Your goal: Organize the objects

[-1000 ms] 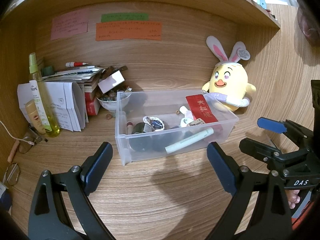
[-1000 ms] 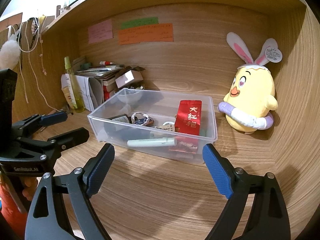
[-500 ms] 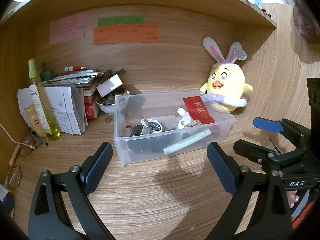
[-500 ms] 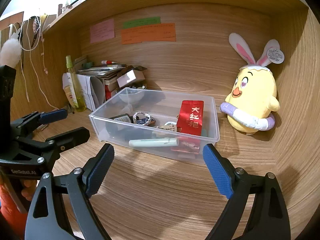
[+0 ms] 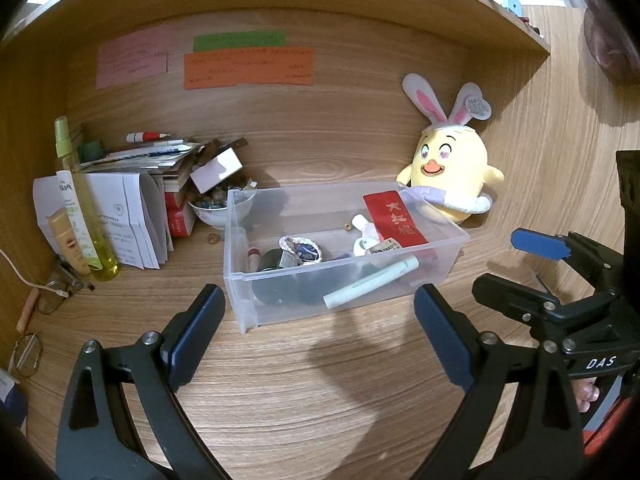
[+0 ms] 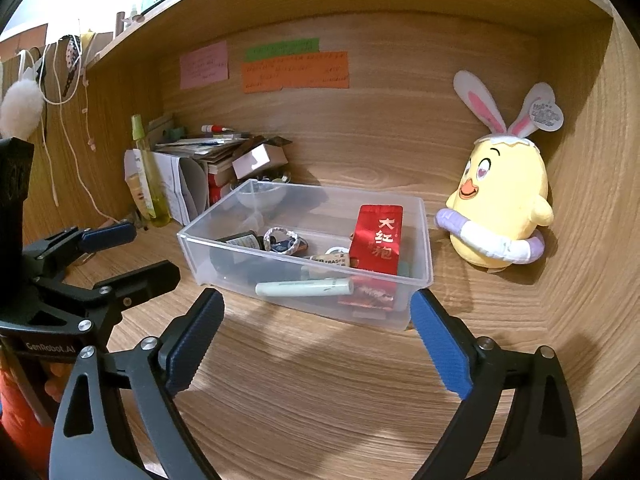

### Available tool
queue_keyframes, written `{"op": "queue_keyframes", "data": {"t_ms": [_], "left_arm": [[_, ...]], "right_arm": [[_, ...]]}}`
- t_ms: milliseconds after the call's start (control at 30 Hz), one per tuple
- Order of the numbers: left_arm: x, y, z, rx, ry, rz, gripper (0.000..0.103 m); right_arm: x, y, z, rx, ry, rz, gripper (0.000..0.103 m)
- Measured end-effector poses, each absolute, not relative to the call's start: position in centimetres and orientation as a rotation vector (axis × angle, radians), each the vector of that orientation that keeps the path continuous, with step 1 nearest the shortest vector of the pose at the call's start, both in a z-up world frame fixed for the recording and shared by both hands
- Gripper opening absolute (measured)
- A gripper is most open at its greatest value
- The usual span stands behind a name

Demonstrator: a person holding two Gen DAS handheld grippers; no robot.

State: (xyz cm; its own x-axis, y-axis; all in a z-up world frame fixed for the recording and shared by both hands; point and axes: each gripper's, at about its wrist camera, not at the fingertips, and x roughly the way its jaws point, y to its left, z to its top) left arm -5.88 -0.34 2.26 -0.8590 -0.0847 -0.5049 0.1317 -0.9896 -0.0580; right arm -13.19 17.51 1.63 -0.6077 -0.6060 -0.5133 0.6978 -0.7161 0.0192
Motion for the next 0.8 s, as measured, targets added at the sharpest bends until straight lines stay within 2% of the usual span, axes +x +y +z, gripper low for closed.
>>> {"op": "queue_keyframes", "data": {"t_ms": [800], "left_arm": [[-6.14,-0.65,1.57,0.831,0.218,-2.930,0.097]], "right_arm": [[-13.43,17.51,1.06,0.665,0.216,-2.288,0.097]]}}
